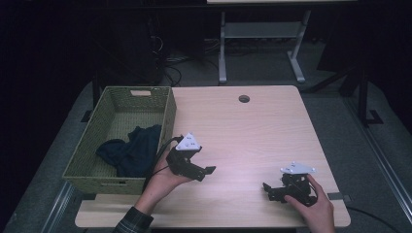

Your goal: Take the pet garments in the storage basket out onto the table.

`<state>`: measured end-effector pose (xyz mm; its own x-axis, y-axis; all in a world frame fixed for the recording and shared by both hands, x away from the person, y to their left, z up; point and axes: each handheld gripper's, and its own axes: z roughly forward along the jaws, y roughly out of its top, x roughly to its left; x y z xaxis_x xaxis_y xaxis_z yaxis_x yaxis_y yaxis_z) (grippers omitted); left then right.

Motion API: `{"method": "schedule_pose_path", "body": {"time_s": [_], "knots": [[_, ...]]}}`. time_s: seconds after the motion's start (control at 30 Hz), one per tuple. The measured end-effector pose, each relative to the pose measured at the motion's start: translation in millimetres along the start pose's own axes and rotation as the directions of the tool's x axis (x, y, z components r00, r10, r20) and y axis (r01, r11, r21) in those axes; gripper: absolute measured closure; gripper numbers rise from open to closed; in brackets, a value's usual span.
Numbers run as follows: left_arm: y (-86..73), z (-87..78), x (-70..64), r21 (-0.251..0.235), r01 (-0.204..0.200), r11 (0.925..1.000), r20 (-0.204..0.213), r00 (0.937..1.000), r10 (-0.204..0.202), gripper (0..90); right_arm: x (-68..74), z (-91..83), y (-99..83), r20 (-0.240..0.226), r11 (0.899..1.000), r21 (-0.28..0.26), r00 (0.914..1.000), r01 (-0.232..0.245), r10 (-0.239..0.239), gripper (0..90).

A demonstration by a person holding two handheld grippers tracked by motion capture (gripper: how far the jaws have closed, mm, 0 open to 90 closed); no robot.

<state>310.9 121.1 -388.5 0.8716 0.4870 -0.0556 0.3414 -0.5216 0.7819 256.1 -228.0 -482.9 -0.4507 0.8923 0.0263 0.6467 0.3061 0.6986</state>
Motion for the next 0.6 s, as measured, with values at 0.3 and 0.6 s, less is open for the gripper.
{"method": "schedule_pose_path", "body": {"time_s": [0.3, 0.6], "knots": [[7.9, -1.7, 2.1, -0.006, 0.002, 1.0, 0.009, 1.0, -0.002, 13.7, 0.0, 0.0, 0.0, 0.0, 1.0, 0.0, 1.0, 0.0, 0.0, 0.4], [18.4, -11.1, 11.5, -0.014, 0.004, 0.9999, -0.021, 0.9998, -0.004, 13.9, -0.2, 0.0, -0.1, -0.001, 1.0, -0.001, 1.0, 0.002, -0.002, 0.4]]}}
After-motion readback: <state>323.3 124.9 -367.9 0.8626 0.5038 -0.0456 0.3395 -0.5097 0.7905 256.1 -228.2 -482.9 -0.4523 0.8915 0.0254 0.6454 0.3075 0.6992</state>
